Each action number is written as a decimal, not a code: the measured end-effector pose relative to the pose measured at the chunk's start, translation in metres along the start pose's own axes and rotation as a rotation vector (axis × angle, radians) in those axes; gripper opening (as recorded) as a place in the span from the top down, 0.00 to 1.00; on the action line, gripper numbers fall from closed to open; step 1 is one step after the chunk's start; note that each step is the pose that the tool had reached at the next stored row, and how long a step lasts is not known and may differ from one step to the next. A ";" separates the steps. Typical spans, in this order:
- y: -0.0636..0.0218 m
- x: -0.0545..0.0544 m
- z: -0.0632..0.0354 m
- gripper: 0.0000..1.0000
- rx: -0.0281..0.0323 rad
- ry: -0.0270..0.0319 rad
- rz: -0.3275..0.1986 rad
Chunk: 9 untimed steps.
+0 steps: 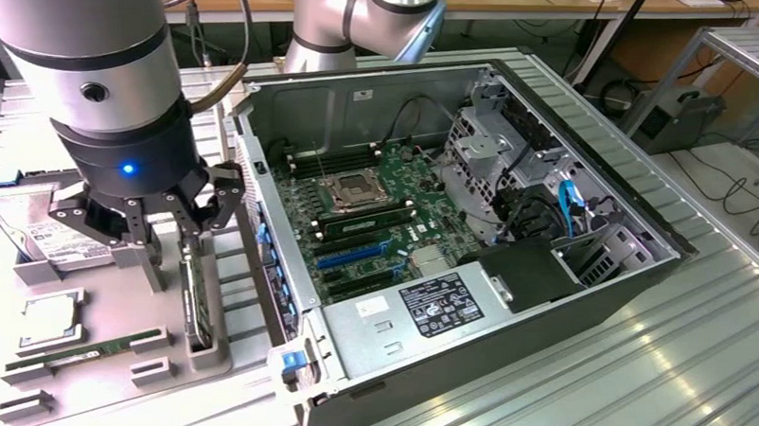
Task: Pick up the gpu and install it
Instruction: 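Pick up the gpu and move the gpu toward the slot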
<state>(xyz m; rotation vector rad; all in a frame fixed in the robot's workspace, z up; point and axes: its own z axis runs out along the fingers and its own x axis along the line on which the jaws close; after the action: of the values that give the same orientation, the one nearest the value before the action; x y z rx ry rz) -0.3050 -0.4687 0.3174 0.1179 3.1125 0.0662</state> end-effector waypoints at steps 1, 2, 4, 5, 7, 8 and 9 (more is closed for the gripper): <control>0.0002 -0.003 0.0002 0.58 0.0001 0.0000 0.000; 0.0004 -0.005 0.0004 0.58 0.0001 0.0000 0.000; 0.0006 -0.009 0.0009 0.58 0.0001 0.0000 0.000; 0.0008 -0.010 0.0012 0.58 0.0002 0.0000 0.000; 0.0008 -0.011 0.0022 0.58 0.0003 -0.0001 0.000; 0.0008 -0.011 0.0027 0.58 0.0007 -0.0002 0.000; 0.0007 -0.011 0.0032 0.58 0.0013 -0.0001 0.000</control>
<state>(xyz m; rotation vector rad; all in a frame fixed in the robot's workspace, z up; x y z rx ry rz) -0.2936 -0.4687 0.3145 0.1180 3.1126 0.0642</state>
